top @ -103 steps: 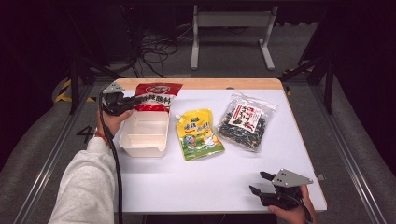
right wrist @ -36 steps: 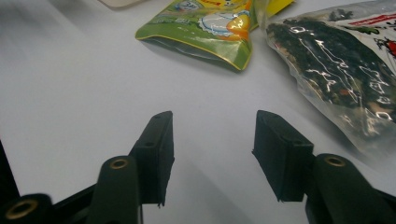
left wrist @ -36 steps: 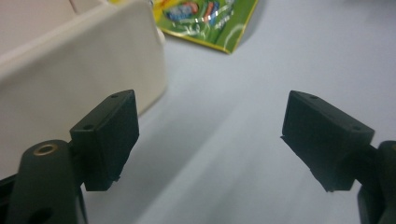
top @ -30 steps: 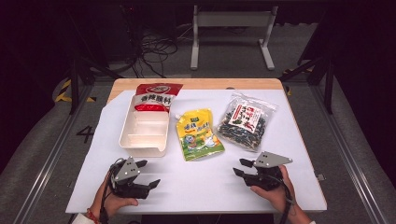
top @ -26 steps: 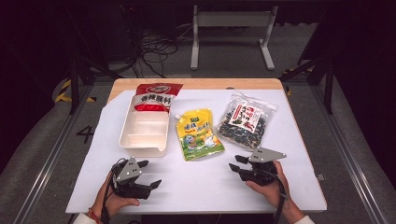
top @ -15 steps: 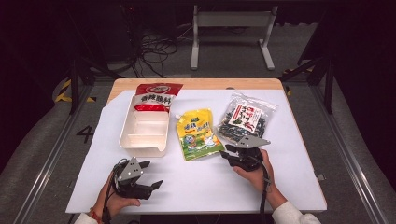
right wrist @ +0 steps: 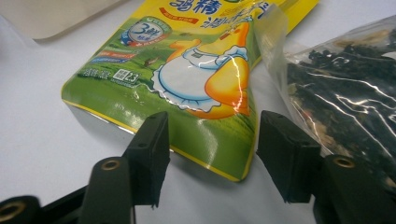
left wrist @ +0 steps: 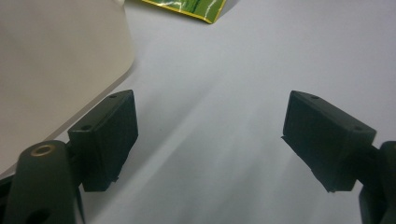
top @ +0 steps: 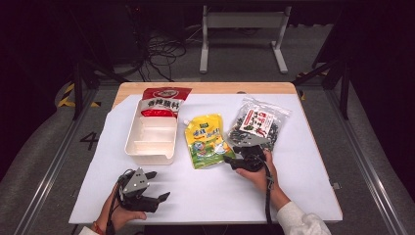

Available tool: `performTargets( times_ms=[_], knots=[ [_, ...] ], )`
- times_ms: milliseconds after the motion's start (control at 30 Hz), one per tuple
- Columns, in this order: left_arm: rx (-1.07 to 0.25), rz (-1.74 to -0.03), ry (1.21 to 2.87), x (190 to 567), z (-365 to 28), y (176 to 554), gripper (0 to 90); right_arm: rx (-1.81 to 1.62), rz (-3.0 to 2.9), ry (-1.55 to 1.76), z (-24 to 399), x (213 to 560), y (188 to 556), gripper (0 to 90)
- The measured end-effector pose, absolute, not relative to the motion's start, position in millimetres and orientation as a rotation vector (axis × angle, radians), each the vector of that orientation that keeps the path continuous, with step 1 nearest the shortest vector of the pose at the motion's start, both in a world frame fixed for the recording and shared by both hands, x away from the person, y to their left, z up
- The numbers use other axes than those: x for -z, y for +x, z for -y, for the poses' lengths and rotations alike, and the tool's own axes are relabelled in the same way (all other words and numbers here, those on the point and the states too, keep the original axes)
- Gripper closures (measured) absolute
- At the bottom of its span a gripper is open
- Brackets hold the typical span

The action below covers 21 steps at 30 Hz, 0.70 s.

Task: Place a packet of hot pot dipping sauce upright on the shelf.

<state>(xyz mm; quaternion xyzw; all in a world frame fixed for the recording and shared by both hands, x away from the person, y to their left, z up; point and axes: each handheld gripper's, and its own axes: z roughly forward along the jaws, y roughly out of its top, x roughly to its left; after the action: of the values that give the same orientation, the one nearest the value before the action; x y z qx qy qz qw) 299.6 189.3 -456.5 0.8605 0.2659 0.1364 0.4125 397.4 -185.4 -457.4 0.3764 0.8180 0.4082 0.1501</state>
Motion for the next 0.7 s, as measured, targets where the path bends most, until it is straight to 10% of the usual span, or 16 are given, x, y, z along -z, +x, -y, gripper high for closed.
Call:
performTargets(
  times_ms=[500,700],
  knots=[
    [-0.316,-0.660,2.172,458.4,-187.5,299.5,18.3,-1.137,-2.378,1.127,172.1,459.2,403.5,31.5],
    [-0.315,-0.663,2.175,458.8,-189.4,299.5,18.1,-1.158,-2.370,1.085,186.5,449.2,392.2,41.3]
  ],
)
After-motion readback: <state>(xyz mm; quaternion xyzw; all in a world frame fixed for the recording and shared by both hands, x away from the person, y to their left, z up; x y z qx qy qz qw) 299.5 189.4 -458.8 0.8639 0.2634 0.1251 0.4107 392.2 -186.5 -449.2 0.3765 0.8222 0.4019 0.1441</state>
